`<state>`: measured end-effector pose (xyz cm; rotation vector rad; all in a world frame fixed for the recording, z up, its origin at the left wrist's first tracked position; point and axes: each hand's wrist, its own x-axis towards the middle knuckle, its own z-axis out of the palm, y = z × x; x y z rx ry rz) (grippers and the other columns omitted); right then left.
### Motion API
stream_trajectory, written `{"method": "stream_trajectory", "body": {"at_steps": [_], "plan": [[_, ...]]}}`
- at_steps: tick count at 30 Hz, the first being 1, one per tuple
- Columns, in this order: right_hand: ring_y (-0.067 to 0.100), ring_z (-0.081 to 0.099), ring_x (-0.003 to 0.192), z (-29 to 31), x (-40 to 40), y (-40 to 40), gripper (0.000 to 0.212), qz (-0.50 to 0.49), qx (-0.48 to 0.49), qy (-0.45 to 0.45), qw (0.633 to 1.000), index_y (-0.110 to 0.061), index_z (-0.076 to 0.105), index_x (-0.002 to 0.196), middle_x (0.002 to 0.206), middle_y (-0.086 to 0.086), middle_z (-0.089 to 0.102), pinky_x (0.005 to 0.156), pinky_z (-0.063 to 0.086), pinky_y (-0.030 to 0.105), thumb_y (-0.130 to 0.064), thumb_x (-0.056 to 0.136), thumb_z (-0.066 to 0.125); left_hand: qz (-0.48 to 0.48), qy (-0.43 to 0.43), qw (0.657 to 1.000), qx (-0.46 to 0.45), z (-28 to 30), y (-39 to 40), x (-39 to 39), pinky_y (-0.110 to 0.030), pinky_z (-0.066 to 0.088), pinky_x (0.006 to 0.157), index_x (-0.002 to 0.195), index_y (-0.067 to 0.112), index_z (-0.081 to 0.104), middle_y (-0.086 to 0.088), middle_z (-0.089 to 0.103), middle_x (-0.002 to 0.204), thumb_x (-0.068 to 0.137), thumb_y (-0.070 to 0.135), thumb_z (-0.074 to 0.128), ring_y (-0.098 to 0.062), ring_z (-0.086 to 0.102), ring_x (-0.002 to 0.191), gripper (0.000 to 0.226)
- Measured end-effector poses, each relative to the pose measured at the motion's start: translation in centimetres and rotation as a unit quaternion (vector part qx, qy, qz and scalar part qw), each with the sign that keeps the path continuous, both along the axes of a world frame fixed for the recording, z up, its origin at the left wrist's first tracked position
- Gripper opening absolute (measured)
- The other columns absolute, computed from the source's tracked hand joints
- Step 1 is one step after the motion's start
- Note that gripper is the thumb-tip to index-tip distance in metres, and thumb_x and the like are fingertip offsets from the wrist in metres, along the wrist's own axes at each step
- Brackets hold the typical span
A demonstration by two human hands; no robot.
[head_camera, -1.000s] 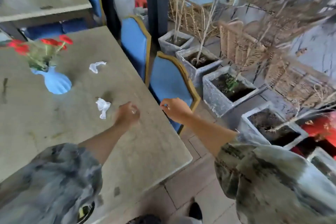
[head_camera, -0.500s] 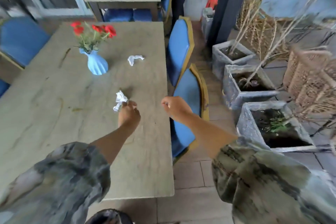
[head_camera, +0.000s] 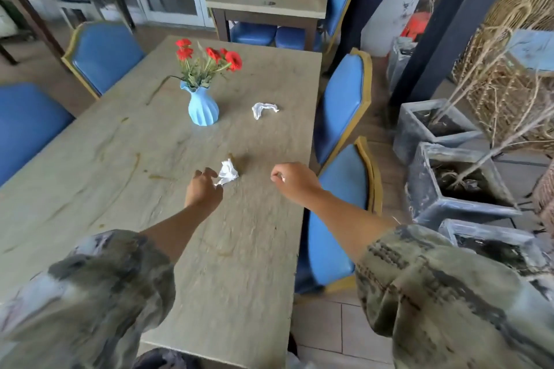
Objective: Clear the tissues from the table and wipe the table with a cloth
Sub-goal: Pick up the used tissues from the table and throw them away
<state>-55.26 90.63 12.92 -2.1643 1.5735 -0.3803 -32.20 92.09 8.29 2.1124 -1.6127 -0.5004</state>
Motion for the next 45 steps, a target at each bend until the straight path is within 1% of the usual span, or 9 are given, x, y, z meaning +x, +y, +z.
{"method": "stream_trajectory", "body": {"at_steps": [10, 16, 24, 29, 32, 36, 38, 42, 45], "plan": [[0.024, 0.062, 0.087, -2.5, 0.6, -8.8, 0.015, 0.053, 0.044, 0.042, 0.997, -0.020, 0.067, 0.095, 0.092, 0.003, 0.068, 0.074, 0.049, 0.032, -0.026, 0.092, 0.054, -0.018, -0.049, 0.993, 0.105, -4.1, -5.2, -0.7, -0.040, 0.047, 0.081, 0.145, 0.024, 0.033, -0.013, 0.036, 0.134, 0.093, 0.002, 0.047, -0.033, 0.047, 0.114, 0.059], [0.026, 0.064, 0.084, -5.0, 1.1, -13.7, 0.014, 0.062, 0.086, 0.017, 0.994, -0.020, 0.068, 0.089, 0.088, 0.004, 0.068, 0.071, 0.051, 0.032, -0.025, 0.090, 0.055, -0.001, -0.062, 0.996, 0.070, -6.1, -7.1, -1.4, -0.039, 0.039, 0.097, 0.144, 0.020, 0.040, -0.015, 0.042, 0.133, 0.094, 0.005, 0.051, -0.032, 0.034, 0.123, 0.054], [0.029, 0.056, 0.109, -8.8, 1.4, -24.9, 0.023, 0.127, 0.045, 0.053, 0.990, -0.015, 0.060, 0.115, 0.120, 0.009, 0.058, 0.086, 0.044, 0.034, -0.016, 0.093, 0.053, 0.164, -0.023, 0.986, -0.007, -8.7, -8.7, -2.6, -0.043, 0.041, 0.083, 0.102, 0.000, 0.066, -0.024, 0.061, 0.098, 0.091, 0.007, 0.057, -0.041, 0.052, 0.097, 0.016], [0.029, 0.042, 0.121, -10.7, 2.7, -31.6, 0.036, 0.123, -0.020, 0.032, 0.992, -0.011, 0.048, 0.129, 0.131, 0.012, 0.044, 0.092, 0.041, 0.039, -0.012, 0.093, 0.054, 0.345, 0.002, 0.932, -0.109, -7.8, -11.2, -3.3, -0.038, 0.043, 0.073, 0.065, 0.004, 0.057, -0.014, 0.059, 0.073, 0.093, 0.031, 0.055, -0.033, 0.052, 0.081, 0.039], [0.032, 0.035, 0.130, -12.3, 3.4, -35.4, 0.045, 0.129, -0.047, 0.079, 0.987, -0.010, 0.040, 0.135, 0.143, 0.014, 0.036, 0.102, 0.034, 0.037, -0.016, 0.093, 0.055, 0.419, 0.056, 0.893, -0.154, -6.9, -14.3, -3.6, -0.032, 0.043, 0.084, 0.080, -0.002, 0.066, -0.018, 0.064, 0.095, 0.087, 0.016, 0.065, -0.032, 0.057, 0.093, 0.019], [0.038, 0.007, 0.145, -13.7, 4.6, -39.1, 0.060, 0.083, 0.002, 0.092, 0.992, -0.022, 0.022, 0.150, 0.160, 0.014, 0.006, 0.113, 0.019, 0.049, -0.025, 0.097, 0.050, 0.444, 0.096, 0.876, -0.160, -6.4, -18.7, -3.6, -0.034, 0.039, 0.059, 0.062, 0.002, 0.050, -0.013, 0.056, 0.058, 0.085, 0.017, 0.061, -0.027, 0.051, 0.057, 0.029], [0.041, 0.001, 0.145, -14.3, 5.2, -40.4, 0.061, 0.080, 0.036, 0.105, 0.991, -0.031, 0.014, 0.152, 0.160, 0.013, -0.004, 0.114, 0.014, 0.055, -0.030, 0.099, 0.045, 0.440, 0.118, 0.877, -0.152, -7.0, -20.5, -3.2, -0.038, 0.043, 0.055, 0.063, 0.003, 0.044, -0.014, 0.056, 0.053, 0.085, 0.020, 0.062, -0.032, 0.057, 0.055, 0.033], [0.043, 0.017, 0.141, -16.1, 6.6, -41.3, 0.048, 0.132, -0.011, 0.068, 0.989, -0.023, 0.044, 0.141, 0.158, 0.019, 0.012, 0.112, 0.011, 0.053, -0.026, 0.095, 0.054, 0.428, 0.131, 0.883, -0.144, -7.6, -23.0, -3.1, -0.039, 0.048, 0.054, 0.074, 0.012, 0.046, -0.012, 0.058, 0.061, 0.085, 0.028, 0.066, -0.033, 0.059, 0.058, 0.028], [0.045, 0.035, 0.133, -17.7, 6.5, -40.7, 0.023, 0.204, -0.035, -0.061, 0.976, 0.000, 0.062, 0.105, 0.145, 0.028, 0.038, 0.109, 0.028, 0.051, -0.013, 0.086, 0.066, 0.419, 0.124, 0.887, -0.151, -7.2, -23.7, -3.7, -0.027, 0.038, 0.053, 0.092, 0.016, 0.049, -0.004, 0.057, 0.065, 0.085, 0.026, 0.069, -0.021, 0.054, 0.058, 0.024]]}}
